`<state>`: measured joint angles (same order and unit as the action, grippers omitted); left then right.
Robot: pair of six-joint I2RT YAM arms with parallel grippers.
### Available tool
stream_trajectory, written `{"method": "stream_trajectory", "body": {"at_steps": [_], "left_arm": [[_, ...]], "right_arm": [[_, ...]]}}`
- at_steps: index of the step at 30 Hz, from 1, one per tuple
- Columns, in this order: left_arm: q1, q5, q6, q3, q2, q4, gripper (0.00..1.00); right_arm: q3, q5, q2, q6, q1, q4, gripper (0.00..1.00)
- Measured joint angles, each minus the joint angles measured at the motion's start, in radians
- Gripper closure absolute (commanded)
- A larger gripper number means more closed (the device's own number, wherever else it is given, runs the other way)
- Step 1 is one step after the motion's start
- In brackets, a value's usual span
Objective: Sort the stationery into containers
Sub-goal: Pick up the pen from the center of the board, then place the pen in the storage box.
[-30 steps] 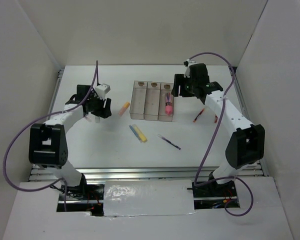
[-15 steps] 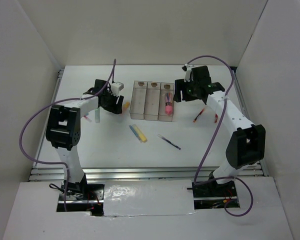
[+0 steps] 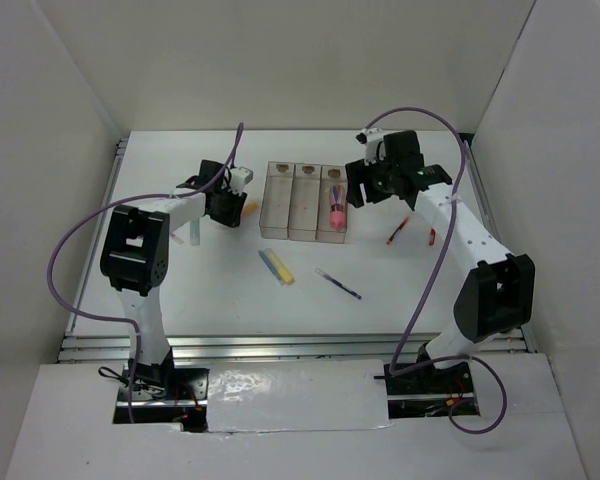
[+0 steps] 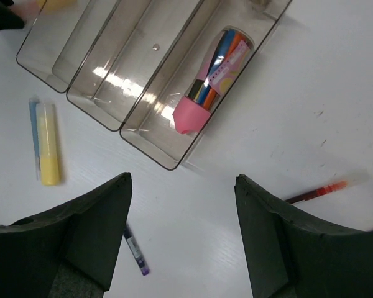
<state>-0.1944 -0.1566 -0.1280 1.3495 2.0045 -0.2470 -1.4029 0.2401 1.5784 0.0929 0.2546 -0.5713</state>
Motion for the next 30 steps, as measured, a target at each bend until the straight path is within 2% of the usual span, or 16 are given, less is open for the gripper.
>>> {"method": "stream_trajectory", "body": {"at_steps": [2, 3, 5, 11, 15, 21, 25, 30], "left_arm": [[0.000, 0.003, -0.002, 0.000, 0.000, -0.002, 0.71], [0.001, 0.004, -0.003, 0.000, 0.000, -0.003, 0.80], [0.001, 0.004, 0.000, 0.000, 0.000, -0.006, 0.88], [0.038, -0.071, -0.001, -0.050, -0.058, -0.048, 1.00], [0.085, -0.185, -0.004, -0.078, -0.185, -0.130, 1.00], [0.098, -0.506, -0.027, -0.043, -0.407, -0.262, 1.00], [0.059, -0.667, -0.052, 0.021, -0.411, -0.415, 1.00], [0.037, -0.798, -0.103, 0.074, -0.317, -0.628, 1.00]], "right_arm": [[0.000, -0.003, -0.016, 0.039, 0.018, 0.003, 0.26], [0.000, -0.007, -0.027, 0.060, 0.032, 0.007, 0.26], [0.003, -0.021, -0.047, 0.103, 0.068, 0.019, 0.26], [0.071, -0.064, -0.133, 0.294, 0.203, 0.101, 0.25], [0.137, -0.069, -0.188, 0.433, 0.262, 0.163, 0.23], [0.210, -0.050, -0.220, 0.602, 0.339, 0.300, 0.22], [0.238, 0.003, -0.222, 0.714, 0.391, 0.371, 0.22], [0.232, 0.064, -0.200, 0.840, 0.447, 0.437, 0.20]]}}
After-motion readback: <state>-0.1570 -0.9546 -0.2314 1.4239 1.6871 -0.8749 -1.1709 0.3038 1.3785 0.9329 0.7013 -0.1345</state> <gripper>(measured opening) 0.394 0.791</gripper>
